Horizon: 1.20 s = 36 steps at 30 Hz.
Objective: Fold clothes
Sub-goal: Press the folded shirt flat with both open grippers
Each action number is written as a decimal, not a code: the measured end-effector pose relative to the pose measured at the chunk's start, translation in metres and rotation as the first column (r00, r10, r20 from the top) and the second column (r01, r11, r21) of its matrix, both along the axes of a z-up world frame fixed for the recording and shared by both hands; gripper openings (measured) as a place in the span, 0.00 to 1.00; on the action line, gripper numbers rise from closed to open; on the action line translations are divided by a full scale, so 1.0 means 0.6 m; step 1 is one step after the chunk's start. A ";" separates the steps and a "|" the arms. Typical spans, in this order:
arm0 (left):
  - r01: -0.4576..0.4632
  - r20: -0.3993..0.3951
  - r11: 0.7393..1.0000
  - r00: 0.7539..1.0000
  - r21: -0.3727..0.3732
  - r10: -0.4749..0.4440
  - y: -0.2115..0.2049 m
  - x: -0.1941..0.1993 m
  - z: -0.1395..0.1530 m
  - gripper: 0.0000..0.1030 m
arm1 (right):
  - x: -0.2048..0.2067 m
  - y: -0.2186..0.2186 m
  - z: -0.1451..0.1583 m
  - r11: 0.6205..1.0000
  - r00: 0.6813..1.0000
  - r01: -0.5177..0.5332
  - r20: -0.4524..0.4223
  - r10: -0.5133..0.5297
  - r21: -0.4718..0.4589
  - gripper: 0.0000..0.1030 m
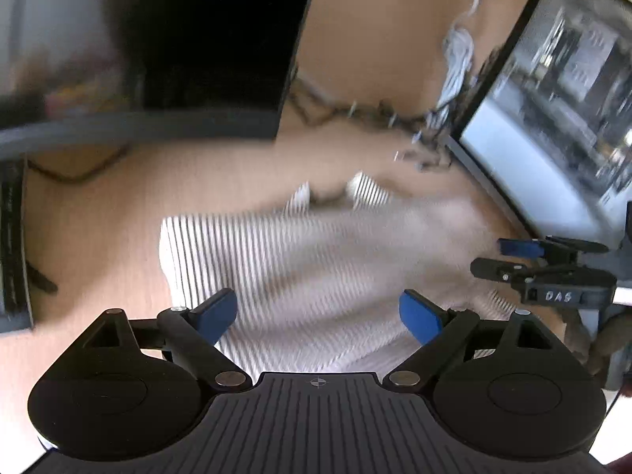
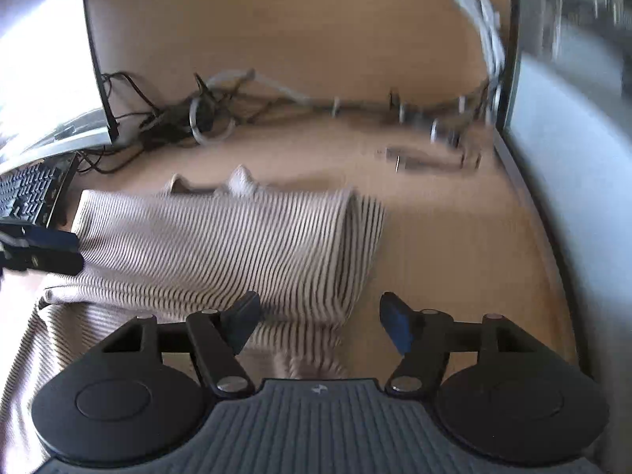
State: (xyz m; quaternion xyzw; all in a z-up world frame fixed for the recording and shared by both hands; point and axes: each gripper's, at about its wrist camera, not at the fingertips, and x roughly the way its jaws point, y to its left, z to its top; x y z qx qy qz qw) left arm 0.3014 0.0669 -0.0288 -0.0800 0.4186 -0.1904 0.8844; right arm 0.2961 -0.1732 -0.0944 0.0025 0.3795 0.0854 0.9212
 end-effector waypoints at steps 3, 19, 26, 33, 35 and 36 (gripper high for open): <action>-0.019 0.029 1.000 0.999 -0.011 0.019 0.008 0.010 0.011 0.91 | 0.008 0.003 0.038 1.000 0.997 -0.010 0.080 0.010 0.001 0.65; -0.076 -0.070 0.996 0.995 -0.039 0.073 0.035 0.025 -0.015 0.92 | 0.036 0.045 0.015 0.998 0.998 -0.063 0.030 0.063 -0.019 0.57; -0.036 -0.117 0.999 0.992 0.008 0.036 0.023 -0.003 -0.047 0.92 | 0.000 0.030 -0.024 1.000 0.998 -0.012 -0.054 0.011 -0.021 0.58; -0.087 -0.063 0.995 0.994 -0.055 0.084 0.063 -0.001 -0.002 0.92 | 0.011 -0.010 0.024 0.997 0.999 0.043 -0.027 -0.042 0.062 0.60; -0.125 -0.111 0.986 0.987 -0.107 0.113 0.082 0.015 -0.014 0.86 | 0.029 -0.032 0.032 0.984 0.996 0.084 -0.048 -0.077 0.158 0.61; -0.141 -0.140 0.981 0.983 -0.132 0.122 0.090 0.025 -0.023 0.82 | 0.042 -0.040 0.031 0.974 0.994 0.102 -0.067 -0.090 0.204 0.61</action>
